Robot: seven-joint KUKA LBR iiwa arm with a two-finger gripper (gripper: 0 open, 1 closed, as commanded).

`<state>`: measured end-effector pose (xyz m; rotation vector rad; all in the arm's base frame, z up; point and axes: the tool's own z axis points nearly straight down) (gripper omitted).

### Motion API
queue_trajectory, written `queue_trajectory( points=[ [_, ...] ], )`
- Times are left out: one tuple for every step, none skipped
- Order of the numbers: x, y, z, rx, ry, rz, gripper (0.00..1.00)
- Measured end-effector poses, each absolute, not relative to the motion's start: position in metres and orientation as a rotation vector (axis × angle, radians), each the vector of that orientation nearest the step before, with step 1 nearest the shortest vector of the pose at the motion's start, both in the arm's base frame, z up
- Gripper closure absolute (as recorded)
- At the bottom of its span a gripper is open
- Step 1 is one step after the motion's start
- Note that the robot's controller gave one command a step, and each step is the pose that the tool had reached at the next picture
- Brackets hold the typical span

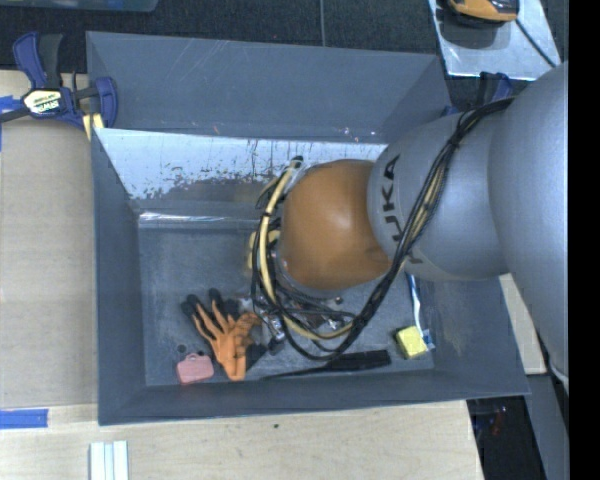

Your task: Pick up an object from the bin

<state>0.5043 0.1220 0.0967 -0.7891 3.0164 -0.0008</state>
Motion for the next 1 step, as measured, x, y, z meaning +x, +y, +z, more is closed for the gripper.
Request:
queue_trajectory(
  points=[
    [0.5042,0.1219,0.1186,-0.787,3.017,-0.001,1.0]
  ],
)
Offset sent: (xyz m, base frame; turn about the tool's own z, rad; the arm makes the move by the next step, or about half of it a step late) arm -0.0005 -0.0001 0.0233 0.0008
